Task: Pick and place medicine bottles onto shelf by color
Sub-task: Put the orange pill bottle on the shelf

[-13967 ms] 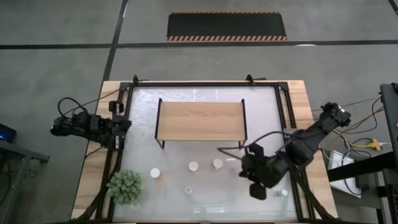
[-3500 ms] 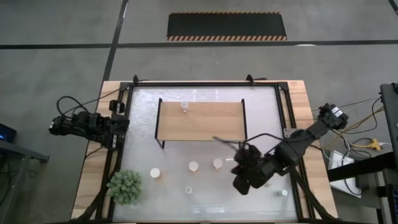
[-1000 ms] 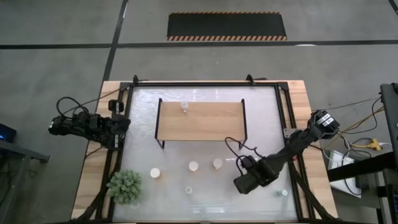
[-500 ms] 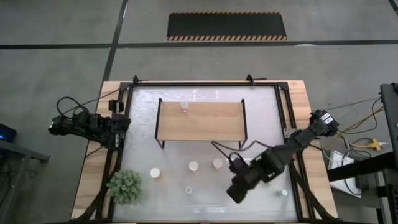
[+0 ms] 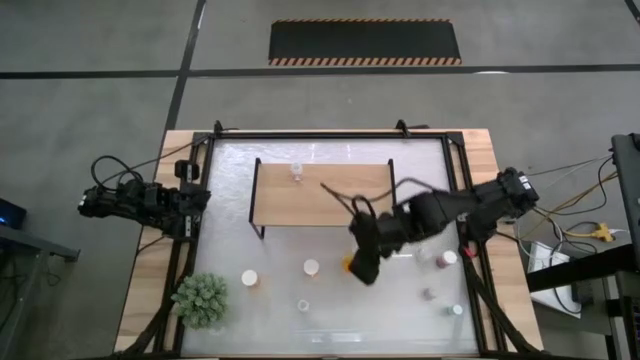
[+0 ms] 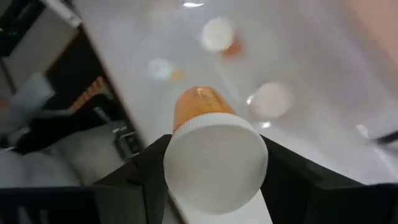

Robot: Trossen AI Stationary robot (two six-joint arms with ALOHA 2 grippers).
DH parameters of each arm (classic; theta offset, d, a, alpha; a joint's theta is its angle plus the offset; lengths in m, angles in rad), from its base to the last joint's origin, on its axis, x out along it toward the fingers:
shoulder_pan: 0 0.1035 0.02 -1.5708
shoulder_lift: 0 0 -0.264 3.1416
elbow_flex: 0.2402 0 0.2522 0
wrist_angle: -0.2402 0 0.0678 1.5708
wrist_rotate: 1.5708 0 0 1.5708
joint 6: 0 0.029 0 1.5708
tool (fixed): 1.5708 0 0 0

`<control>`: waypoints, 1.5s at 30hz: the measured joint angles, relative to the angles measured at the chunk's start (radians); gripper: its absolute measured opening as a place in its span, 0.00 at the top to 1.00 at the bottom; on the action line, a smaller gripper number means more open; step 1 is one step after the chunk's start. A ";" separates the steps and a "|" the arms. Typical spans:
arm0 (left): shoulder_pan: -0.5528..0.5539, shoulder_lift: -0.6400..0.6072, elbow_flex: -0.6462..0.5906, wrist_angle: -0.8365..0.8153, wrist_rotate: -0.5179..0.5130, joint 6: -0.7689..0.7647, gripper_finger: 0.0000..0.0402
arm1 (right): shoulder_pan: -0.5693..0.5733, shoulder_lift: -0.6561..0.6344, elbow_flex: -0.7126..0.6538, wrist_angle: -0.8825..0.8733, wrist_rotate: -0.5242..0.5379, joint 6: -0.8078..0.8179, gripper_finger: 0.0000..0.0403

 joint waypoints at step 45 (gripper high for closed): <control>0.000 0.000 -0.001 -0.004 0.000 0.002 0.99 | -0.605 0.153 0.109 -0.409 0.148 -0.507 0.52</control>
